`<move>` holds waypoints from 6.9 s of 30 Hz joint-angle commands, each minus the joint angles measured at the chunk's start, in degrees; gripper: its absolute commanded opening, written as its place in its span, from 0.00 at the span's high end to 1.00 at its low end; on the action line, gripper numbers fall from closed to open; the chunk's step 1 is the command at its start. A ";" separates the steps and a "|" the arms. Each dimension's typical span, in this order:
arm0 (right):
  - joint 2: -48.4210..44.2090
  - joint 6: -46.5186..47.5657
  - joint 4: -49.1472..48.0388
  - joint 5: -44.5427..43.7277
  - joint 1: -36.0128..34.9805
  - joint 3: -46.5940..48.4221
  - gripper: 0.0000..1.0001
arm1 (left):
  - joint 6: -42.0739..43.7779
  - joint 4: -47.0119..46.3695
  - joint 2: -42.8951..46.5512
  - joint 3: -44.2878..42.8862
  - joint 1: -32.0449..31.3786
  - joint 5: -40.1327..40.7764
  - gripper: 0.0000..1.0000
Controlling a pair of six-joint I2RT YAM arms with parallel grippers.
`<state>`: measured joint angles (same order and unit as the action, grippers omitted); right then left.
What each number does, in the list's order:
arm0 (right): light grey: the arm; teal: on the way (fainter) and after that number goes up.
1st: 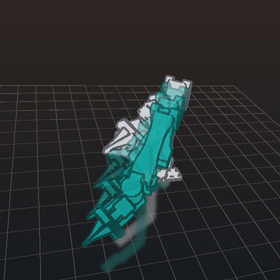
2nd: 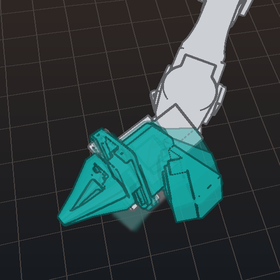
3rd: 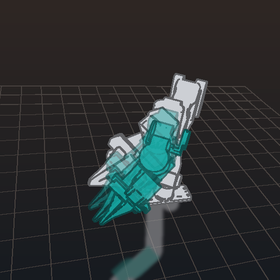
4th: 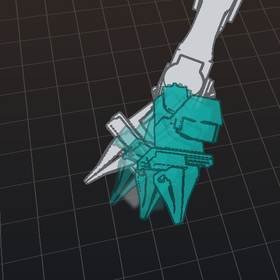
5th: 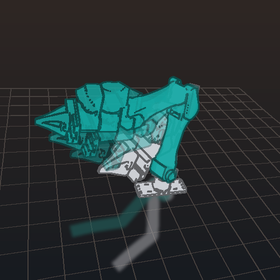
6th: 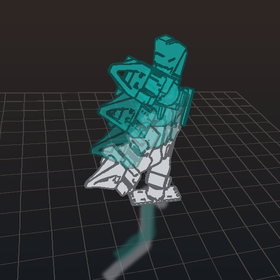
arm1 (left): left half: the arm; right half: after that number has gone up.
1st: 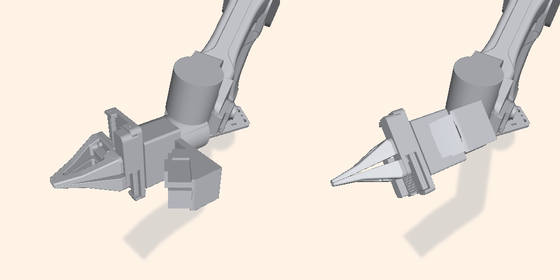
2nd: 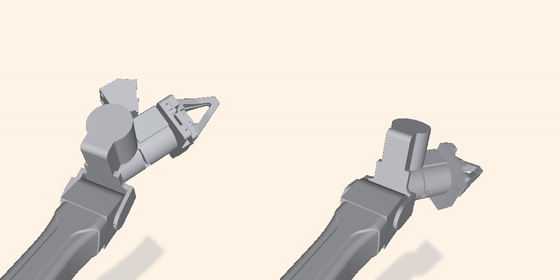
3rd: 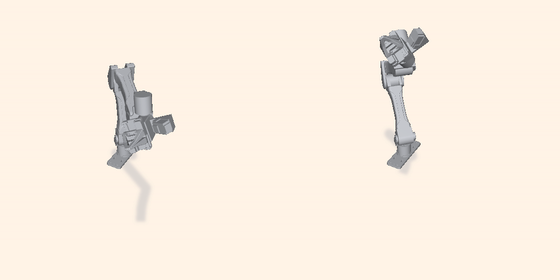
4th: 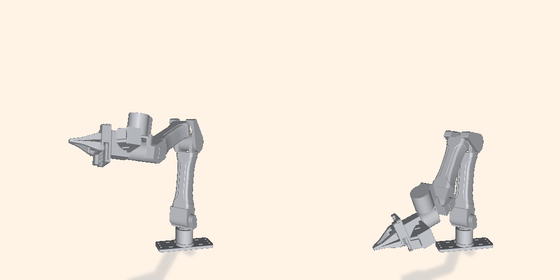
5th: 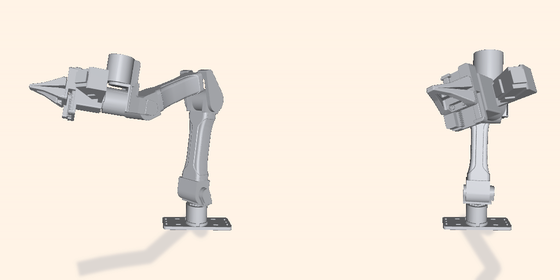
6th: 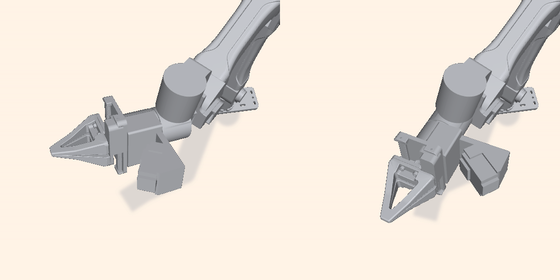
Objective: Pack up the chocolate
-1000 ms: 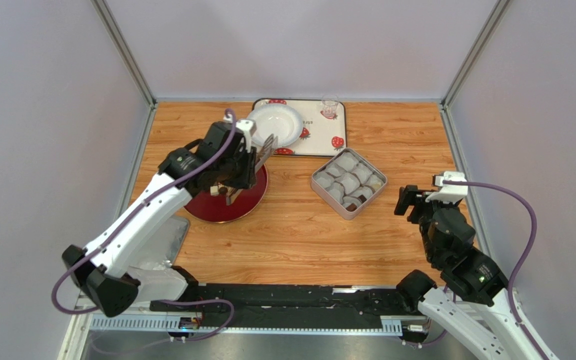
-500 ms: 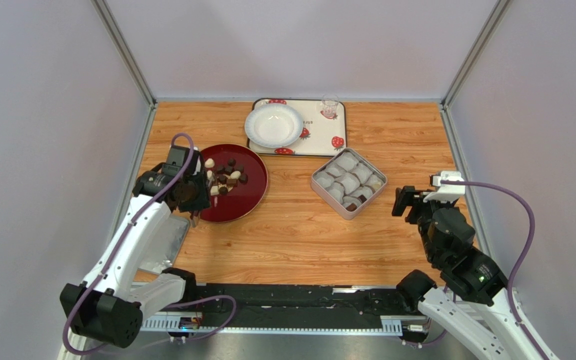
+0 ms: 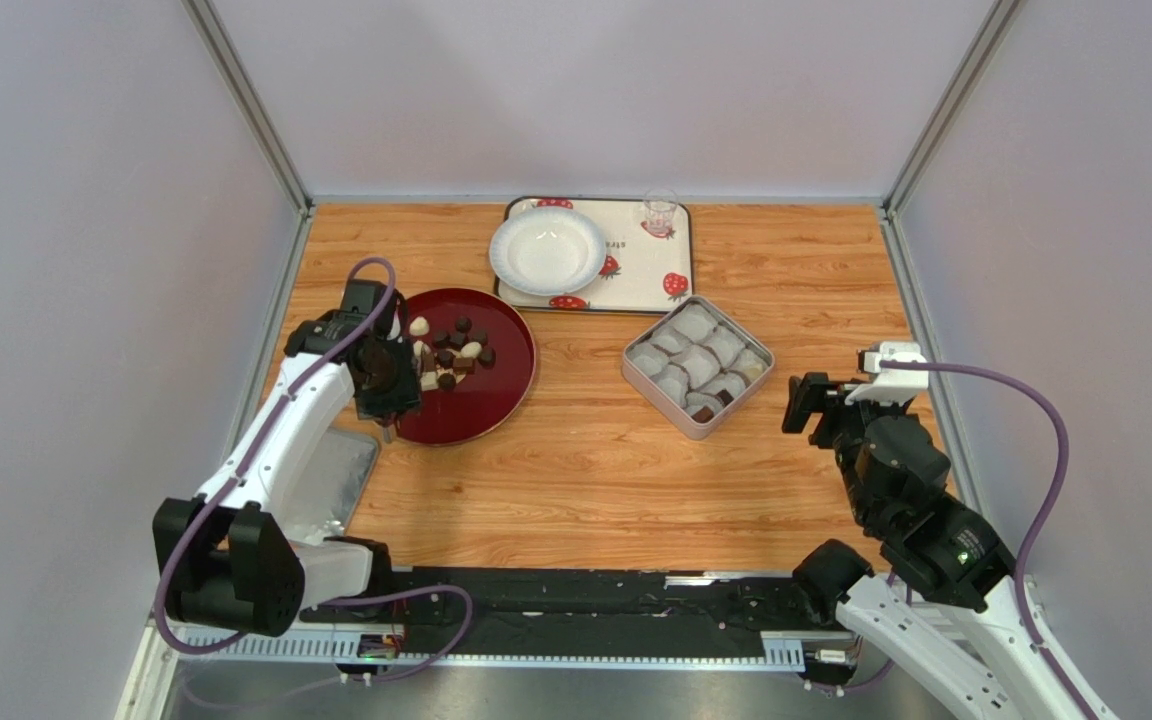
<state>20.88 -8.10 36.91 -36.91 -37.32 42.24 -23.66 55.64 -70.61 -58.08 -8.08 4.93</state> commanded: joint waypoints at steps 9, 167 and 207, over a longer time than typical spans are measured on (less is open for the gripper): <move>-0.67 0.98 -3.24 0.87 -0.21 -0.23 0.23 | 1.25 -3.43 -2.52 1.22 2.36 -2.90 0.53; -3.66 2.47 -4.65 0.87 -0.21 -1.81 0.23 | -4.72 -2.64 -14.31 -29.13 -35.35 1.13 0.59; -4.54 2.12 -5.35 4.30 -0.21 -1.90 0.23 | -7.63 8.00 3.72 -2.12 -8.45 3.86 0.57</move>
<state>17.39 -6.15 34.44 -33.34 -37.32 40.18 -32.40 63.57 -68.62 -60.03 -17.39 8.05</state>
